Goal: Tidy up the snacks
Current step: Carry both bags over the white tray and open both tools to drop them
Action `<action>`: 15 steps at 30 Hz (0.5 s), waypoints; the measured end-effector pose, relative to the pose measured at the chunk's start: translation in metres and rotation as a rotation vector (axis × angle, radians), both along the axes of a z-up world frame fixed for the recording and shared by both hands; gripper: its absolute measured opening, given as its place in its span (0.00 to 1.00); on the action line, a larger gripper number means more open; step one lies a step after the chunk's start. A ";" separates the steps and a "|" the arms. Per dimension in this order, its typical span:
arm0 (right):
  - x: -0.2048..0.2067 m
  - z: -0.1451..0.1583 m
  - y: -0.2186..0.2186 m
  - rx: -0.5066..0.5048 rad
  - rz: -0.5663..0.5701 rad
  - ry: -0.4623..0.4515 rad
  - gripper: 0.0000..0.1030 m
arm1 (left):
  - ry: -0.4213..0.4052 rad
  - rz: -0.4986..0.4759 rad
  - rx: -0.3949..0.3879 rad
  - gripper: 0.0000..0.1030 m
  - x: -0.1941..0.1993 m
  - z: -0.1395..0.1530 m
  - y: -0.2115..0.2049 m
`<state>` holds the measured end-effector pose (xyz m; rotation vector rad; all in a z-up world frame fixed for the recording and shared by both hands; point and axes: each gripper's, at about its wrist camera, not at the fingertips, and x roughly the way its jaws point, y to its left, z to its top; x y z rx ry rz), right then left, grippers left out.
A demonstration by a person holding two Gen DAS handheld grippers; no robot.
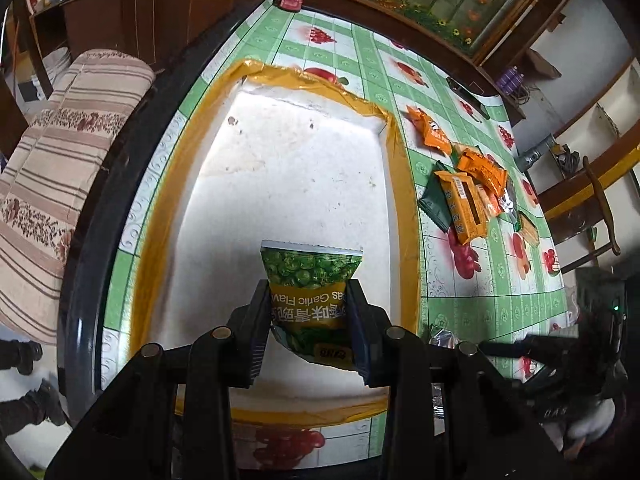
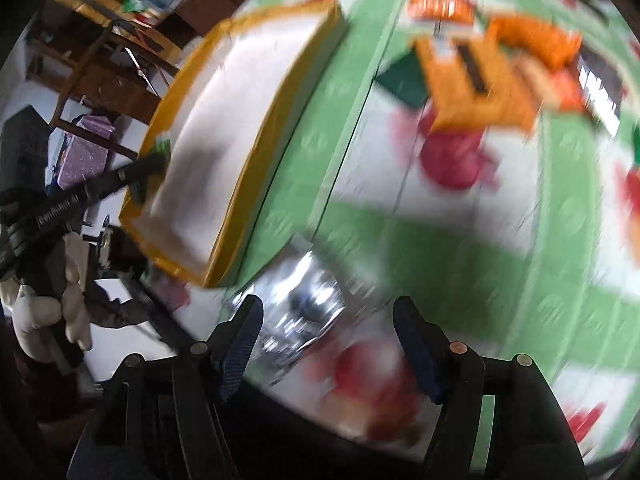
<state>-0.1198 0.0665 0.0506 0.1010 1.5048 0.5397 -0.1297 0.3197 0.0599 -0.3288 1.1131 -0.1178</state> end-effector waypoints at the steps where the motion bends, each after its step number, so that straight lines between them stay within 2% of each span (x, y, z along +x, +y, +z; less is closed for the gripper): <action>1: 0.001 -0.004 0.003 0.011 -0.018 0.027 0.67 | -0.002 -0.005 0.005 0.33 0.001 0.000 0.001; 3: 0.004 -0.011 0.008 -0.004 -0.067 0.042 0.69 | -0.005 -0.011 0.014 0.33 0.001 -0.001 0.005; 6: 0.008 -0.016 0.022 -0.060 -0.088 0.008 0.68 | 0.003 -0.019 0.023 0.33 0.002 -0.005 0.009; 11: -0.003 -0.018 0.061 -0.218 0.012 -0.104 0.71 | 0.019 -0.025 0.023 0.33 0.003 -0.013 0.017; 12: -0.008 -0.018 0.067 -0.252 0.042 -0.133 0.70 | 0.022 -0.025 0.027 0.33 0.003 -0.015 0.019; 13: -0.011 -0.017 0.071 -0.268 0.055 -0.153 0.60 | 0.024 -0.024 0.027 0.33 0.004 -0.016 0.020; 15: -0.015 -0.015 0.072 -0.268 0.064 -0.175 0.55 | 0.029 -0.023 0.024 0.33 0.004 -0.018 0.023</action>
